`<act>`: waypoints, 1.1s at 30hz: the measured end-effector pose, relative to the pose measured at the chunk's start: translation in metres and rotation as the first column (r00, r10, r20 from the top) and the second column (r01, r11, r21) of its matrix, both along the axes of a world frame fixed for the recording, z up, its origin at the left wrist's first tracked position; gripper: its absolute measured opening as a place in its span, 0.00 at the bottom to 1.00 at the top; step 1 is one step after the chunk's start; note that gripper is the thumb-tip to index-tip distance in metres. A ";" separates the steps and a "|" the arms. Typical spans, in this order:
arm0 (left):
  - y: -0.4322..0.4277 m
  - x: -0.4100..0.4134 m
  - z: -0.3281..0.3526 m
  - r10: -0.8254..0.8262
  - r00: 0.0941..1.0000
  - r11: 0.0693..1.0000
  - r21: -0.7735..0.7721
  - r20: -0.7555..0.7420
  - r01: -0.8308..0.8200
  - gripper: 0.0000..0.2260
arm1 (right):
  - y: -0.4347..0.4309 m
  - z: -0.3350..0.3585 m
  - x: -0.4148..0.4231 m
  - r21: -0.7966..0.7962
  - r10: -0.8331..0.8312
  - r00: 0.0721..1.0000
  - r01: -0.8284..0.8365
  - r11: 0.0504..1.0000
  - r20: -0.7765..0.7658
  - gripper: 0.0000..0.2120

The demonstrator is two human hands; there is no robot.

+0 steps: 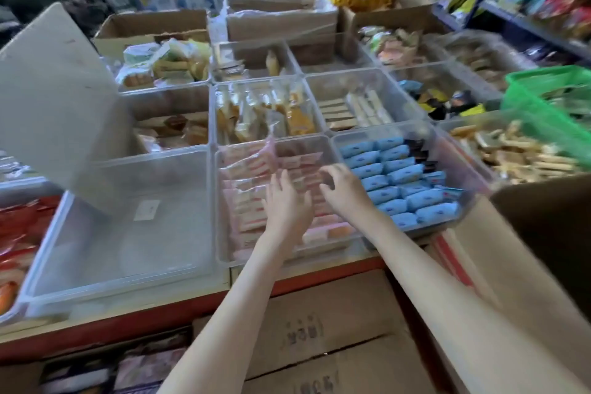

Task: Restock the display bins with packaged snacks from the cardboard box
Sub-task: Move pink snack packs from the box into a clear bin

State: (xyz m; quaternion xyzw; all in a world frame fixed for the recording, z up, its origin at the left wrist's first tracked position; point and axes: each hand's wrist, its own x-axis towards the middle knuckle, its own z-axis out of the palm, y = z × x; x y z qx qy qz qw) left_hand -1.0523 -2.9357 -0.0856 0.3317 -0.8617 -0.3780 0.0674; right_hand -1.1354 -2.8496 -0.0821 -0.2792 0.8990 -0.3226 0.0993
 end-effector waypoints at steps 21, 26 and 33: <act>0.456 -0.069 0.036 -0.343 0.922 0.923 -0.119 0.181 0.366 0.18 | 0.495 0.028 -0.039 0.232 -0.234 0.964 0.258 0.938 -0.126 0.20; 0.479 -0.110 -0.029 -0.284 0.894 0.953 -0.004 0.347 0.304 0.21 | 0.521 -0.026 -0.082 0.301 -0.224 0.974 0.217 0.929 -0.011 0.20; 0.493 -0.165 -0.132 -0.457 0.805 0.885 0.107 0.378 0.453 0.22 | 0.539 -0.113 -0.168 0.511 -0.200 0.946 0.044 0.859 0.254 0.20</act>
